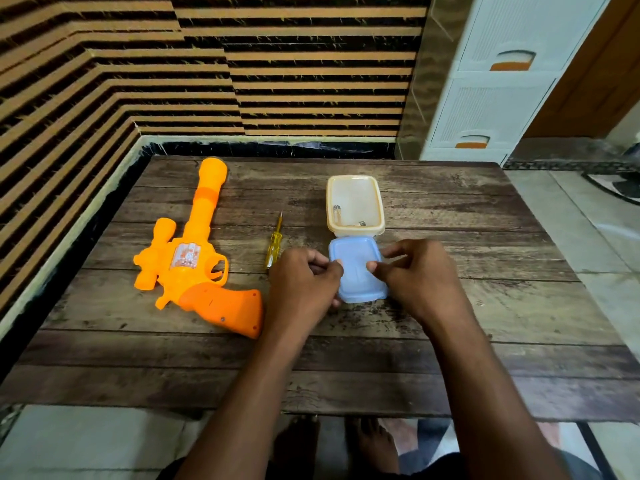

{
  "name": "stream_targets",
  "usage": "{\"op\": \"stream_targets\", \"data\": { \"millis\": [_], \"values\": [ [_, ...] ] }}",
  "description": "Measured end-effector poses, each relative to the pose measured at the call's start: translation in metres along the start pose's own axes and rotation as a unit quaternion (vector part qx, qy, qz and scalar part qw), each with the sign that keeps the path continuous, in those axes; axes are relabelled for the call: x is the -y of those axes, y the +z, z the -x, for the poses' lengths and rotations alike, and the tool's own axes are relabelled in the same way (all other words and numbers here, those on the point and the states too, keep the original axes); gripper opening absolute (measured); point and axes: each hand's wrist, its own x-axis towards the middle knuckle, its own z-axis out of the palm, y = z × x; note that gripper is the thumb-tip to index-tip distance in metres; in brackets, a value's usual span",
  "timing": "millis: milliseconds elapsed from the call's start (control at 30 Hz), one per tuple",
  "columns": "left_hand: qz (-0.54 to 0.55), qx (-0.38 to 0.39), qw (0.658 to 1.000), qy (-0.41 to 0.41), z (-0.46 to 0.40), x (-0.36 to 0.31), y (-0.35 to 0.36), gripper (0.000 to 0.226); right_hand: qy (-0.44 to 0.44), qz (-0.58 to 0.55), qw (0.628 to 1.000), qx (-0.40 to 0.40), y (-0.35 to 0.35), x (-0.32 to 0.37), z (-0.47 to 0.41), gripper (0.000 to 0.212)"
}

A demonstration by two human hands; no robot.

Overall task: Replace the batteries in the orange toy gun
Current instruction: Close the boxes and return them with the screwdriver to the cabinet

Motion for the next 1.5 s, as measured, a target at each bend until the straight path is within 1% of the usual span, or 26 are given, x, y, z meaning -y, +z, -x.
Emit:
{"op": "stream_targets", "data": {
  "millis": [100,200,267,333,367,433,467,500,567,600,667,733,833,900,967,1000,1067,1133,1233,1300,1333,1400,1467,1500],
  "values": [
    [-0.006,0.014,1.0,-0.014,0.001,-0.001,0.001,0.013,0.016,-0.011,1.0,0.006,0.005,-0.004,-0.004,0.013],
    [-0.006,0.028,0.999,-0.028,-0.001,0.0,0.001,0.021,0.017,-0.06,0.998,0.017,0.004,-0.003,-0.005,0.019],
    [-0.014,0.008,1.0,-0.024,-0.002,0.001,0.0,0.034,-0.011,-0.087,0.995,0.04,0.005,-0.002,-0.005,0.018],
    [-0.022,-0.032,0.999,-0.001,-0.002,0.0,-0.001,0.049,-0.054,-0.105,0.992,0.052,0.007,0.001,-0.002,0.017],
    [-0.024,-0.049,0.998,0.011,0.0,-0.002,-0.002,0.052,-0.069,-0.124,0.988,0.061,0.009,0.005,0.0,0.014],
    [-0.027,-0.064,0.997,0.023,0.007,-0.009,-0.004,0.05,-0.089,-0.165,0.979,0.074,0.014,0.01,0.004,0.004],
    [-0.031,-0.066,0.997,0.037,0.009,-0.011,-0.004,0.048,-0.103,-0.17,0.978,0.067,0.017,0.012,0.005,0.003],
    [-0.035,-0.064,0.995,0.064,0.012,-0.013,-0.005,0.045,-0.125,-0.159,0.978,0.049,0.02,0.014,0.007,0.011],
    [-0.037,-0.061,0.99,0.125,0.016,-0.012,-0.005,0.043,-0.16,-0.138,0.977,-0.007,0.027,0.018,0.012,0.036],
    [-0.034,-0.064,0.987,0.146,0.017,-0.01,-0.005,0.043,-0.164,-0.144,0.975,-0.035,0.03,0.021,0.015,0.044],
    [-0.026,-0.073,0.982,0.169,0.021,-0.009,-0.004,0.042,-0.159,-0.161,0.971,-0.079,0.034,0.028,0.02,0.052],
    [-0.024,-0.081,0.979,0.185,0.022,-0.01,-0.003,0.04,-0.158,-0.135,0.971,-0.117,0.036,0.034,0.021,0.055],
    [-0.009,-0.107,0.976,0.187,0.021,-0.01,-0.004,0.042,-0.161,-0.085,0.973,-0.14,0.038,0.041,0.019,0.055],
    [0.024,-0.119,0.979,0.162,0.02,-0.011,-0.006,0.043,-0.161,-0.083,0.974,-0.138,0.041,0.043,0.017,0.055],
    [0.044,-0.113,0.985,0.121,0.019,-0.011,-0.007,0.043,-0.16,-0.092,0.974,-0.13,0.046,0.043,0.016,0.056],
    [0.032,-0.114,0.987,0.109,0.018,-0.012,-0.007,0.039,-0.16,-0.097,0.974,-0.126,0.048,0.042,0.016,0.056],
    [-0.003,-0.137,0.984,0.118,0.017,-0.013,-0.005,0.036,-0.162,-0.114,0.973,-0.119,0.048,0.04,0.018,0.059],
    [-0.02,-0.156,0.979,0.128,0.016,-0.014,-0.004,0.038,-0.155,-0.129,0.973,-0.108,0.046,0.039,0.019,0.062],
    [-0.029,-0.132,0.984,0.118,0.019,-0.015,-0.001,0.046,-0.129,-0.121,0.979,-0.106,0.043,0.038,0.018,0.063],
    [-0.038,-0.133,0.981,0.137,0.018,-0.012,-0.007,0.047,-0.106,-0.131,0.98,-0.108,0.044,0.036,0.018,0.063],
    [-0.06,-0.15,0.975,0.153,0.014,-0.01,-0.011,0.046,-0.097,-0.131,0.981,-0.109,0.044,0.034,0.018,0.062],
    [-0.145,-0.183,0.958,0.169,0.004,-0.011,-0.021,0.037,-0.086,-0.122,0.982,-0.115,0.042,0.031,0.016,0.058],
    [-0.252,-0.185,0.938,0.147,-0.013,-0.016,-0.03,0.02,-0.09,-0.122,0.981,-0.122,0.04,0.028,0.012,0.05],
    [-0.3,-0.169,0.93,0.129,-0.023,-0.02,-0.033,0.019,-0.092,-0.121,0.981,-0.122,0.039,0.026,0.009,0.044]
  ]
}}
